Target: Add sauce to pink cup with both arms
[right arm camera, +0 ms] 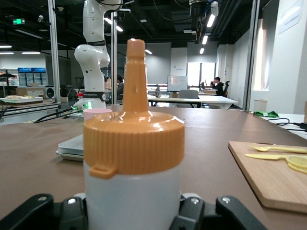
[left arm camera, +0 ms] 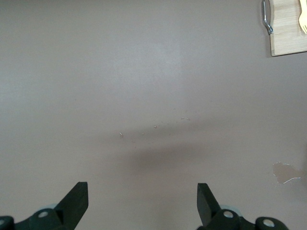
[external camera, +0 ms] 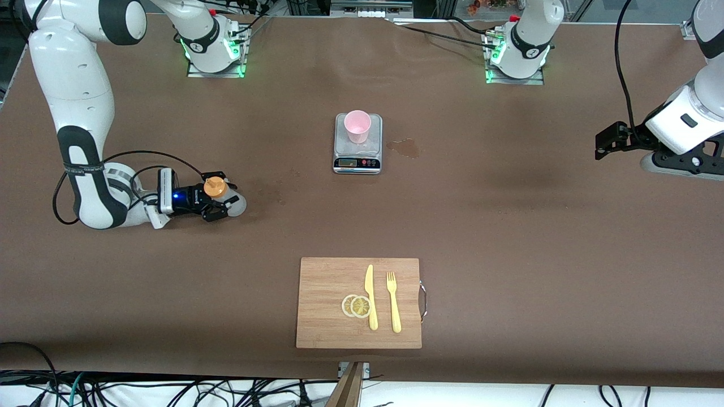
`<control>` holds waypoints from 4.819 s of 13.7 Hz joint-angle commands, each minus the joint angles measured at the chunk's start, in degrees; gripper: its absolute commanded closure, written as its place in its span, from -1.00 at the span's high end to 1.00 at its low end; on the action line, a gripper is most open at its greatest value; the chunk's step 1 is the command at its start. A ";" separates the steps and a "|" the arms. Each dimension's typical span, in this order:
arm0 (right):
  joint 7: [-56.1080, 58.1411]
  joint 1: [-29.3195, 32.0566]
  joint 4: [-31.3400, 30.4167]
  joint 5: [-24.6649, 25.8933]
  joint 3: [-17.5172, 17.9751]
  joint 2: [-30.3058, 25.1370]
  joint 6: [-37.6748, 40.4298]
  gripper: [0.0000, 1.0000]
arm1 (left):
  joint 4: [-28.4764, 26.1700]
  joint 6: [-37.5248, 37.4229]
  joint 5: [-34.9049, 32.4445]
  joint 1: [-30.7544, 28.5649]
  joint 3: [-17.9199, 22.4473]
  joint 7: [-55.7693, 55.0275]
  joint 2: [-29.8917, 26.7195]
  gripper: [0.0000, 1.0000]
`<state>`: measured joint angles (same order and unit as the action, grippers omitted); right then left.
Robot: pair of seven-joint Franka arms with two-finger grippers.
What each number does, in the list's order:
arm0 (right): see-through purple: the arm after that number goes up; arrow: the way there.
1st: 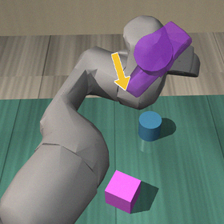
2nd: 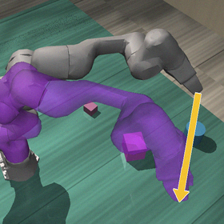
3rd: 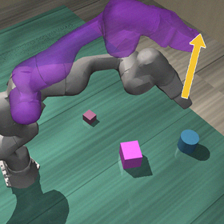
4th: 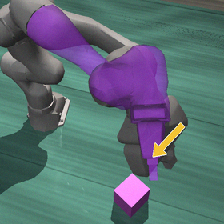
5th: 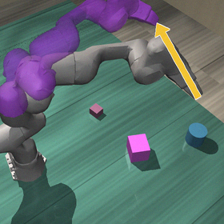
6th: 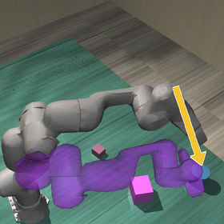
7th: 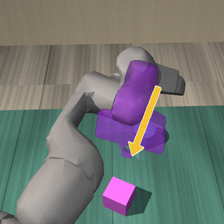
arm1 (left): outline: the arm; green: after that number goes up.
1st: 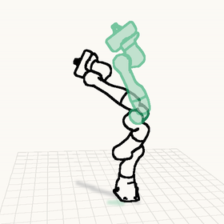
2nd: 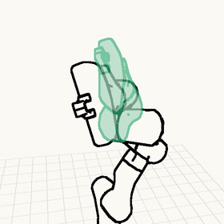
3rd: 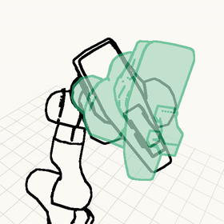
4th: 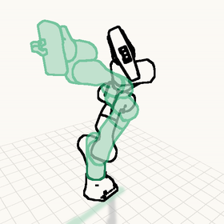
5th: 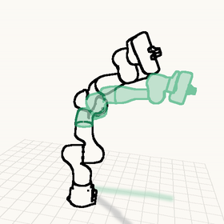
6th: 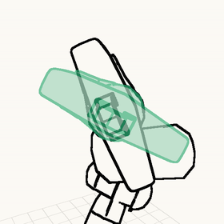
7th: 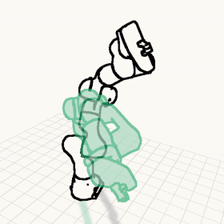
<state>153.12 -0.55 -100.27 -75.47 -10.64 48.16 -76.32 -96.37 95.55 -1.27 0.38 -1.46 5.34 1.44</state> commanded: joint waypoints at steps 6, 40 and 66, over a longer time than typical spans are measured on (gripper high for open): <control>-25.82 -10.77 -2.03 18.49 -5.35 -17.64 -11.12 -1.00 | 1.54 -0.36 -0.05 0.41 0.40 0.90 1.11 1.00; -103.73 -54.30 -8.19 69.75 2.90 -28.03 -29.77 -1.00 | 1.54 -0.36 0.39 -0.29 0.58 0.91 1.20 1.00; -103.04 -50.44 -1.16 68.28 4.49 -26.79 -22.83 -1.00 | 1.45 -1.24 0.30 -0.38 0.66 0.90 1.20 1.00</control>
<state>47.40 -53.10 -102.04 -4.39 -6.59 23.07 -100.55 -96.23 95.43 -1.27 0.14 -1.01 5.41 2.02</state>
